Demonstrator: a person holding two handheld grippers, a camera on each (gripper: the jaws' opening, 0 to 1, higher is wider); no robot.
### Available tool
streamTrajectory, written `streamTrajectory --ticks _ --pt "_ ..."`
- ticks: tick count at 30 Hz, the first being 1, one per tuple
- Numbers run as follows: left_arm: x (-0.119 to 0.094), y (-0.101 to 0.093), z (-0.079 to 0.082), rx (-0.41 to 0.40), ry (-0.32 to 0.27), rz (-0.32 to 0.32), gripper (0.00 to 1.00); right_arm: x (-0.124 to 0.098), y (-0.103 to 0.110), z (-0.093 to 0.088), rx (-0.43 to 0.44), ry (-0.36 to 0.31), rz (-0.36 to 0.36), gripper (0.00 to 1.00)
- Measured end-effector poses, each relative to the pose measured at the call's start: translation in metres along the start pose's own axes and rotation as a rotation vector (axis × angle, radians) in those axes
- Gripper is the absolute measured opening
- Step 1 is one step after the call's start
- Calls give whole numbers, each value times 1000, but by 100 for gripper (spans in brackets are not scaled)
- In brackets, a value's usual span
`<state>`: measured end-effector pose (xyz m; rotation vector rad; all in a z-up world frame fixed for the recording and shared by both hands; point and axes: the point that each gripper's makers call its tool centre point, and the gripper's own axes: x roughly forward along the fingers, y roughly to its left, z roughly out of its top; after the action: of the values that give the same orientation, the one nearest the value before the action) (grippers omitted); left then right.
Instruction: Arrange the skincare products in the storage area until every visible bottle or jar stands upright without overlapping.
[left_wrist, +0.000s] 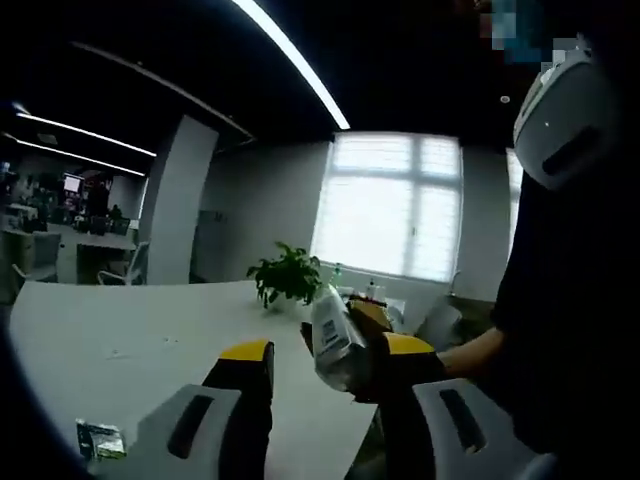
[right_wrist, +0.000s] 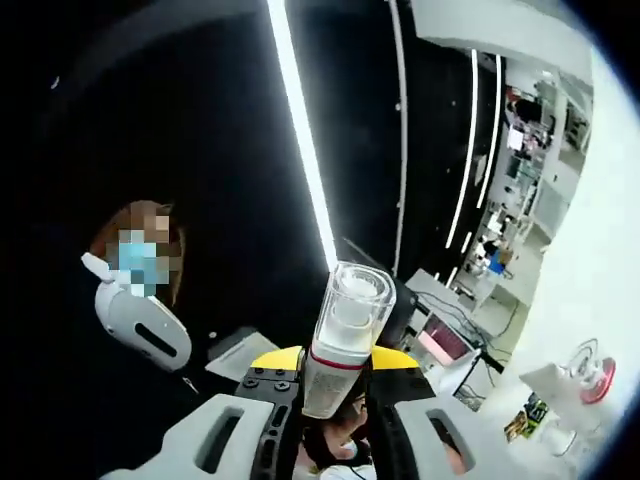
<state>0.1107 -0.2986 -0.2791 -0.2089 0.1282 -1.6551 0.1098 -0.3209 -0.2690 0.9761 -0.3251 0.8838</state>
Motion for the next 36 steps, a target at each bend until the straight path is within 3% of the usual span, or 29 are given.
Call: streamTrajectory --ticks 6,8,10,12,13,15,17,18,21,23,26,28,29,33,36 --pt "2 -8 0 -11 7 -29 21 9 2 1 -75 38 23 19" --pt "1 -2 1 25 2 13 20 10 -3 2 -93 46 -7 20" --pt "-1 7 2 87 3 74 19 10 -18 -1 -22 69 -91 22" --pt "-1 13 -1 188 38 123 18 11 -31 -8 95 79 -165 32" --pt "0 15 -7 242 87 149 18 10 -42 -10 116 75 -224 33" --pt "3 15 -11 337 128 168 18 10 -47 -8 172 15 -252 35" --pt "4 15 -15 426 169 184 18 10 -54 -4 287 -51 -291 34" --pt "5 14 -17 471 194 186 18 8 -63 -3 417 -112 -343 33" --pt "7 15 -28 596 280 187 19 3 -74 -8 463 -130 -426 31" --pt "8 15 -35 564 302 190 19 -2 -79 -15 469 -74 -480 31" --pt "3 20 -41 454 287 185 20 -1 -73 -12 383 -34 -431 27" --pt "5 16 -37 316 232 151 22 4 -61 -8 321 -19 -354 26" --pt "7 10 -32 199 172 113 25 7 -53 -6 256 4 -306 25" --pt "11 -1 -13 -103 19 39 39 17 -22 -2 156 41 -128 25" --pt "10 2 -8 -187 -28 29 44 22 7 7 124 21 34 25"
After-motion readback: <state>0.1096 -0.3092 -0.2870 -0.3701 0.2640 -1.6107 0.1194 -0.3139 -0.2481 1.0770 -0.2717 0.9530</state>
